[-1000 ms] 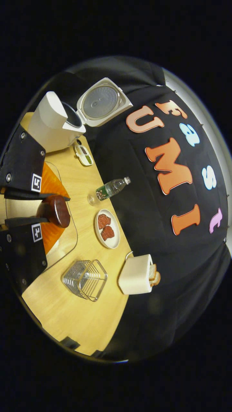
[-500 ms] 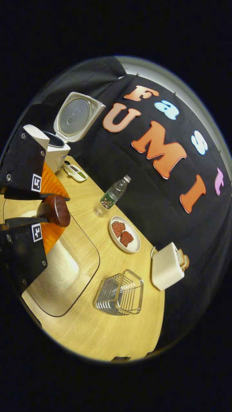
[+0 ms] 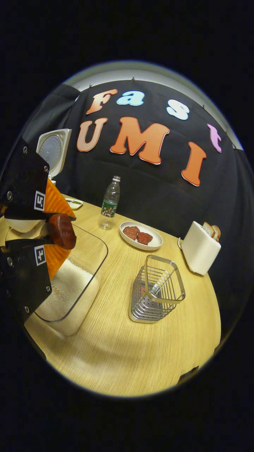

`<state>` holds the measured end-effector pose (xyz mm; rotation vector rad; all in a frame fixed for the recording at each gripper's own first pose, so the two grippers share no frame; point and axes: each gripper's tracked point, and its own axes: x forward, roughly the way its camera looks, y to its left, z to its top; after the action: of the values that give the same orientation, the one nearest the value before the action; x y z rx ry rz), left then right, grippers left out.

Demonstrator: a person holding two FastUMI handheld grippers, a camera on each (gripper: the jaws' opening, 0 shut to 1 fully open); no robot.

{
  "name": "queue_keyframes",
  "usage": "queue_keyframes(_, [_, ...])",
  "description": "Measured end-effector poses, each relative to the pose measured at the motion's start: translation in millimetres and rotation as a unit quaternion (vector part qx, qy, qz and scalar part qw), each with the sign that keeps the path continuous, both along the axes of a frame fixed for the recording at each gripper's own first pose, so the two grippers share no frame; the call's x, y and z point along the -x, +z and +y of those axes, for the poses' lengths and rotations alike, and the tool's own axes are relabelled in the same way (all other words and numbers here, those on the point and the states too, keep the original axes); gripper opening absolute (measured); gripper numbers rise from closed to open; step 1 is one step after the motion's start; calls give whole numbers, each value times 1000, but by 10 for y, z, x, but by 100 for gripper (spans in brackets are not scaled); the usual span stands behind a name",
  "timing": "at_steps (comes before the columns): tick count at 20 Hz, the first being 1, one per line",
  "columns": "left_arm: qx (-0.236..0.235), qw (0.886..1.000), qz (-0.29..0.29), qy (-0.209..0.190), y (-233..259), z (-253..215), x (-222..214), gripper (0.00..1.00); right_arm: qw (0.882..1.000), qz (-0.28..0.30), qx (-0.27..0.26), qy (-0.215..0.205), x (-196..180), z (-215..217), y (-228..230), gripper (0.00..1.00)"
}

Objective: Close the left gripper, press the button to open the rice cooker; take a wooden spoon from the chopstick holder with the right hand, scoop a spoonful of rice and pour it into the rice cooker, then put the wooden spoon back into the chopstick holder.

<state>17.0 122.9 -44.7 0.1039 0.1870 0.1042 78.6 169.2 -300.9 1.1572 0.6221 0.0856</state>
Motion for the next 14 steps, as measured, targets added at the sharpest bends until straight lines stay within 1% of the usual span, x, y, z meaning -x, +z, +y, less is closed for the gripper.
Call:
queue_keyframes(3, [8, 1000, -6, -5, 31, -52, -24, 100, 1000, -5, 0, -9, -26, -125, 127, 21])
queue_keyframes(9, [18, 1000, -12, -6, 71, -92, -30, 100, 999, -9, -47, -26, -54, -249, 437, 21])
queue_keyframes(14, [18, 1000, -15, -2, 120, -68, -52, 100, 997, -9, -72, -28, -62, -203, 641, 21])
